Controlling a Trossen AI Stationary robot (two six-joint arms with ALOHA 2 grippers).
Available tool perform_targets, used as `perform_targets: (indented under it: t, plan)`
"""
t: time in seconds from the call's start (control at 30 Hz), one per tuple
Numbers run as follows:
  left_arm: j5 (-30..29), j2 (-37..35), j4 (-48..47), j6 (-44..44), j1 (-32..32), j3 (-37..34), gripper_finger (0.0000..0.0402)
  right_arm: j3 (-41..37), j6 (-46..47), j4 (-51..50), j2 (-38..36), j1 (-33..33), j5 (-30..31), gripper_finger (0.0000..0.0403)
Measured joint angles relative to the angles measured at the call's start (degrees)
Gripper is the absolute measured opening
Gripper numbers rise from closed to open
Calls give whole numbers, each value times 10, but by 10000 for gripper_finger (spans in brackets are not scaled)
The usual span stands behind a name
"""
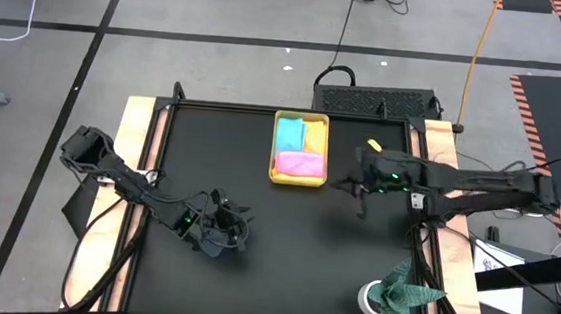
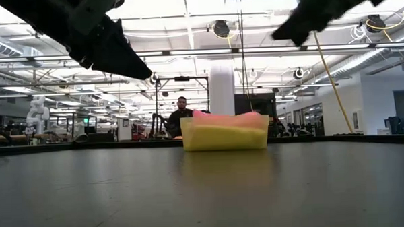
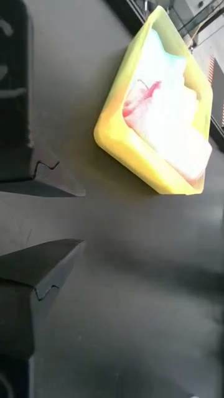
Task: Fold microfiber towels
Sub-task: Return to Home Position
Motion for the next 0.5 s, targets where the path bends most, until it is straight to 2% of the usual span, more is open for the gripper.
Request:
perform_targets:
  t: [0.07,0.27,0.5]
  plan:
    - [0,0,3,2,0,0,122,-41,11,10,-49,18,0,0]
    - [-3,0,11,3,0,0,122,-226,75,135,-184,56,1,0]
    - [-62,0,26,37,3,0,122,-371,101,264,-277,57,2,0]
